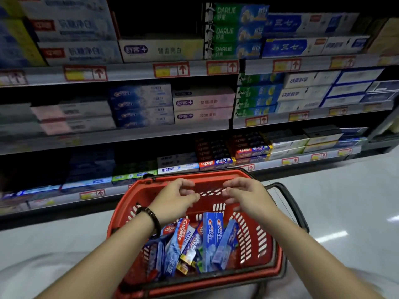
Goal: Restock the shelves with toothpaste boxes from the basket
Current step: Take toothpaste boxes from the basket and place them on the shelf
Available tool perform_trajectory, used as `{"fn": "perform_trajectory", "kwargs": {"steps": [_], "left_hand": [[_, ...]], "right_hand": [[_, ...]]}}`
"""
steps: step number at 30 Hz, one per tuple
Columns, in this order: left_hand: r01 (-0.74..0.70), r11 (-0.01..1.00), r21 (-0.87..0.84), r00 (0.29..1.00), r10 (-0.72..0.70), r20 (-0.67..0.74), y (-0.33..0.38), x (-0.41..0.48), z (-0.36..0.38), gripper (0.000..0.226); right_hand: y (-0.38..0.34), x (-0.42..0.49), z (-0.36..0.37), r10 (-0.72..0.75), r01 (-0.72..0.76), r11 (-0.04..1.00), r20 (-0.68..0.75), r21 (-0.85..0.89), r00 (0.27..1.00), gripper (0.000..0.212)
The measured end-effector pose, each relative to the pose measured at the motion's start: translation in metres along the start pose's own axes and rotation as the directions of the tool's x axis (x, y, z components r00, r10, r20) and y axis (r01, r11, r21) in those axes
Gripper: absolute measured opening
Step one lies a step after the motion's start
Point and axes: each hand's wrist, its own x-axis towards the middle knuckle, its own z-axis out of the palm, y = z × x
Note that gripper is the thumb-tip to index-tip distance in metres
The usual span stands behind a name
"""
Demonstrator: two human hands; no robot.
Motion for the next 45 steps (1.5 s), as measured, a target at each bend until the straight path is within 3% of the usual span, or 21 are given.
{"fn": "perform_trajectory", "kwargs": {"steps": [13, 18, 24, 28, 35, 38, 43, 45], "left_hand": [[0.131, 0.991, -0.005, 0.984, -0.13, 0.119, -0.021, 0.001, 0.027, 0.028], [0.127, 0.99, 0.069, 0.972, -0.138, 0.193, -0.037, 0.014, 0.053, 0.029], [0.209, 0.963, 0.169, 0.928, -0.25, 0.277, -0.053, 0.038, 0.086, 0.008], [0.249, 0.94, 0.235, 0.896, -0.316, 0.314, -0.076, 0.051, 0.108, 0.016], [0.235, 0.809, 0.538, 0.863, -0.428, 0.267, -0.107, 0.07, 0.143, 0.016], [0.264, 0.778, 0.57, 0.831, -0.483, 0.275, -0.121, 0.08, 0.154, 0.044], [0.234, 0.696, 0.679, 0.844, -0.492, 0.213, -0.119, 0.09, 0.169, 0.024], [0.229, 0.681, 0.695, 0.845, -0.494, 0.205, -0.123, 0.095, 0.178, 0.038]], "right_hand": [[0.026, 0.003, 0.01, 0.115, -0.111, 0.985, 0.025, -0.133, 0.993, 0.01], [0.03, 0.004, 0.005, 0.105, -0.112, 0.975, -0.046, -0.192, 0.993, 0.008], [0.031, -0.004, -0.01, 0.115, -0.114, 0.977, -0.008, -0.178, 0.993, 0.012], [0.031, -0.011, -0.023, 0.111, -0.112, 0.984, -0.011, -0.135, 0.994, 0.013], [0.033, -0.016, -0.04, 0.128, -0.129, 0.991, -0.027, -0.043, 0.991, 0.013], [0.033, -0.017, -0.044, 0.127, -0.127, 0.991, -0.013, -0.036, 0.992, 0.013], [0.034, -0.017, -0.049, 0.133, -0.133, 0.99, -0.003, -0.048, 0.991, 0.012], [0.036, -0.017, -0.049, 0.133, -0.133, 0.99, 0.006, -0.052, 0.991, 0.011]]}}
